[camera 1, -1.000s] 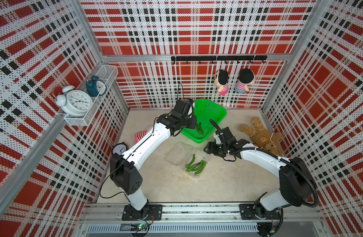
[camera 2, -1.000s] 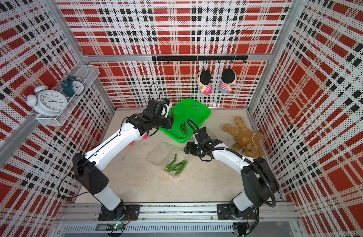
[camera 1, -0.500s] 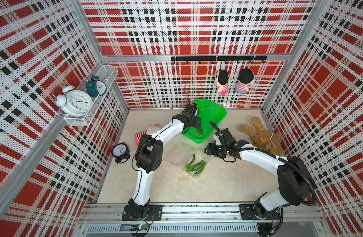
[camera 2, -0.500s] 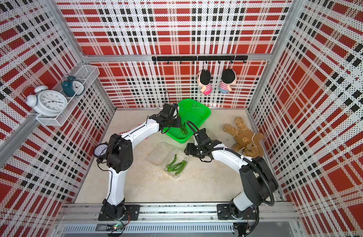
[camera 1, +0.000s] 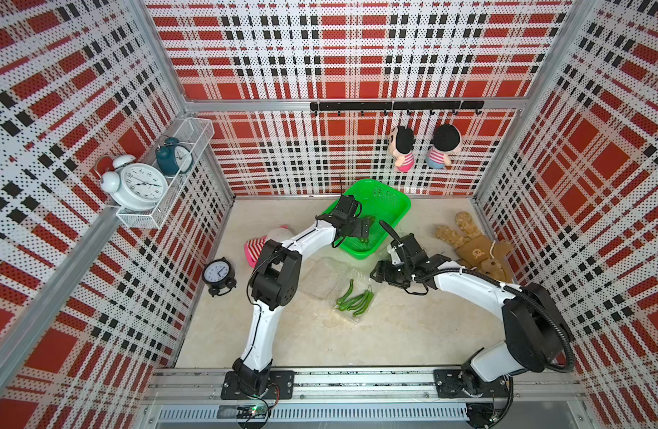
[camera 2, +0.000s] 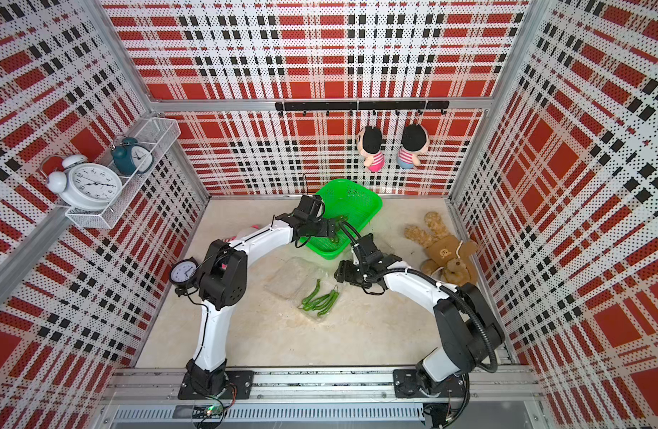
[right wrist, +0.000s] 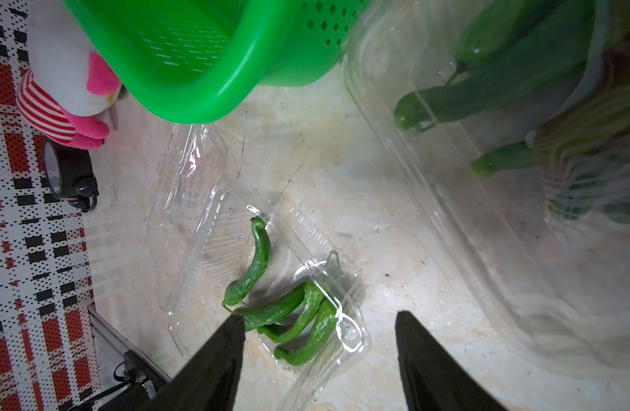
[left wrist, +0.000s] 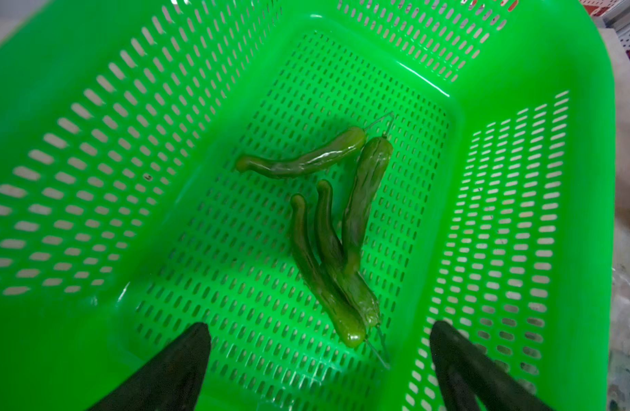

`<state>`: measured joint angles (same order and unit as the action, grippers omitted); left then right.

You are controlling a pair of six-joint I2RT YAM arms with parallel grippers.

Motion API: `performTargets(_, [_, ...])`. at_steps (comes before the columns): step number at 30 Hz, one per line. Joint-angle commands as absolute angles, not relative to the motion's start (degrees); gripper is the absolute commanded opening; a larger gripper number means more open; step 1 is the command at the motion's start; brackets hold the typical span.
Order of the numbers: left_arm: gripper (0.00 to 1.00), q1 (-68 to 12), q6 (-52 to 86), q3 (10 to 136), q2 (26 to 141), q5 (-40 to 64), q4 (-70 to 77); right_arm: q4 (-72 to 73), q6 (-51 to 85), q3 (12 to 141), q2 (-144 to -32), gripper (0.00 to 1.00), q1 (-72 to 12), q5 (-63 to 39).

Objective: Take small green peppers out of containers
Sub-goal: Place the green pepper in the basket.

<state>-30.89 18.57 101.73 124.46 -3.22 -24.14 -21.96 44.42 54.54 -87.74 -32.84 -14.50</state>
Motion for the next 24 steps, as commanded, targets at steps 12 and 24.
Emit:
performTargets(12, [0.99, -39.3, 18.4, 87.4, 94.6, -12.2, -41.3, -19.7, 44.3, 53.3, -83.8, 0.71, -33.5, -13.9])
performTargets(24, [0.70, -54.3, 30.0, 59.7, 82.9, -9.5, -35.9, -17.8, 45.0, 51.4, -83.7, 0.71, -35.4, -14.6])
